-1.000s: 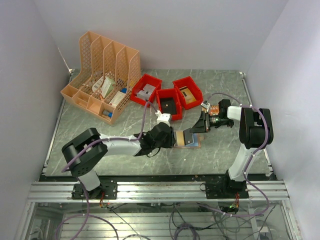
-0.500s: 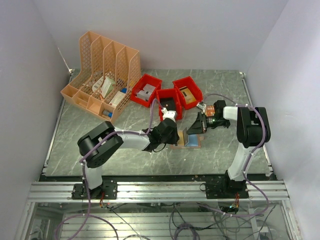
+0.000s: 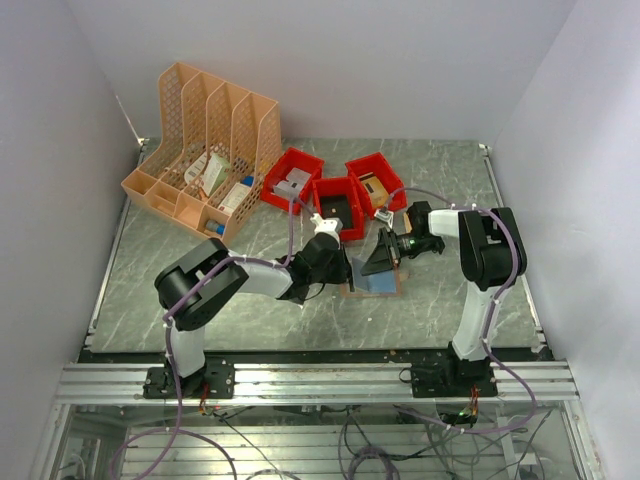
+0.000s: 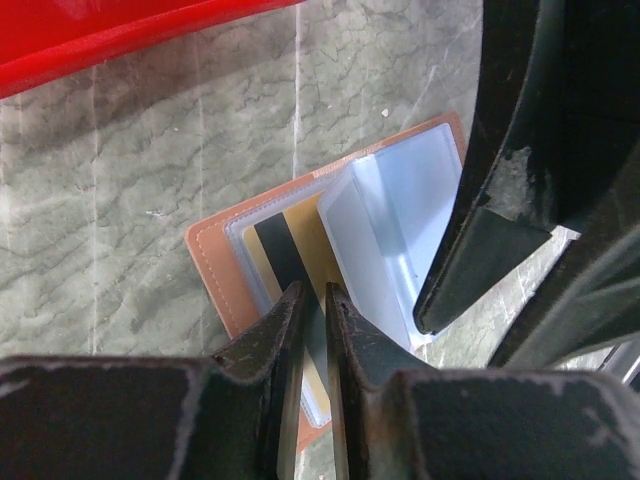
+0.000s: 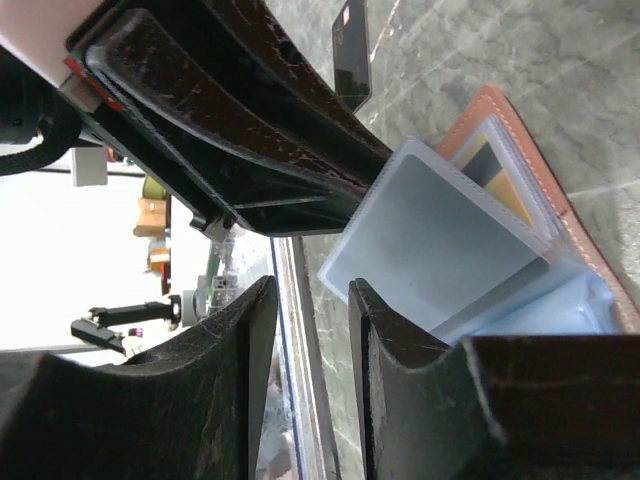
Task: Put the credit cards into the card holder
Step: Turn over the card slot in the card holder, then pick up the credit card from the center of the board.
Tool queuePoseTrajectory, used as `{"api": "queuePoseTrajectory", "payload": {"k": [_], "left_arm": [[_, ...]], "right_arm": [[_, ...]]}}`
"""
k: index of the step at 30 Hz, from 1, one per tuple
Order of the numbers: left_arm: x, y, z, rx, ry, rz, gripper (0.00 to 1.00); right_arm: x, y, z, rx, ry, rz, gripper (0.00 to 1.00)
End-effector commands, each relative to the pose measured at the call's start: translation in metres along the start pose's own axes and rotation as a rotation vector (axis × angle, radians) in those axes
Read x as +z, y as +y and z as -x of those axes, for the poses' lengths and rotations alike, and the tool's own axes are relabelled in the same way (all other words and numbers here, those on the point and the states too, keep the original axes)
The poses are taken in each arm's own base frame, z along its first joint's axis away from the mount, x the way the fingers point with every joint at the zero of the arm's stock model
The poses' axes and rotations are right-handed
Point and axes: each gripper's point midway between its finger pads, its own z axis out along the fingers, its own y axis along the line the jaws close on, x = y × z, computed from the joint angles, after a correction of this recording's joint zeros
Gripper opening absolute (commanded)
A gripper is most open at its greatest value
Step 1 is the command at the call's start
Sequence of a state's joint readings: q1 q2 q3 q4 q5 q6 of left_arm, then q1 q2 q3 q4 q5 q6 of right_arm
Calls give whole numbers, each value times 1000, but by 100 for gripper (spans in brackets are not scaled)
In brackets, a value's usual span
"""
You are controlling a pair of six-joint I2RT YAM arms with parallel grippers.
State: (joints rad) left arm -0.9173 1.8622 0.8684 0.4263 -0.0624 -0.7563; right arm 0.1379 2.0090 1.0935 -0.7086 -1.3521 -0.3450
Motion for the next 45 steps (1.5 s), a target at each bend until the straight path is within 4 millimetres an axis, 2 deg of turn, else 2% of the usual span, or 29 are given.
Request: {"api": "queuePoseTrajectory", "payload": {"k": [1, 6, 10, 11, 18, 24, 28, 31, 39, 42, 45], "left_arm": [[3, -6, 2, -13, -6, -52, 25], [0, -7, 5, -14, -12, -57, 25], [-4, -6, 9, -8, -18, -49, 25], [-5, -5, 10, -5, -20, -45, 25], [-27, 8, 19, 29, -34, 48, 27], [-58, 22, 24, 41, -57, 119, 33], [-80, 27, 23, 2, -84, 116, 34], [-95, 29, 20, -31, -99, 106, 34], [-129, 44, 4, -75, -73, 135, 38], [-142, 51, -1, -90, -69, 149, 38], [-154, 55, -4, -128, -90, 143, 41]], "right_arm": [[-1, -6, 1, -6, 10, -7, 34], [-7, -10, 8, -70, 5, -92, 26], [-7, -18, 7, -76, 9, -161, 3], [-6, -20, 6, -70, 15, -167, 0], [-1, -38, -1, -41, 51, -243, 0], [-3, -57, -5, -30, 78, -333, 0], [-2, -61, -6, -40, 90, -350, 1], [-3, -53, 1, -93, 85, -340, 1], [-14, -3, 29, -433, 20, -332, 7], [-15, 11, 34, -567, 8, -337, 9], [-6, 22, 25, -695, 30, -310, 16]]}}
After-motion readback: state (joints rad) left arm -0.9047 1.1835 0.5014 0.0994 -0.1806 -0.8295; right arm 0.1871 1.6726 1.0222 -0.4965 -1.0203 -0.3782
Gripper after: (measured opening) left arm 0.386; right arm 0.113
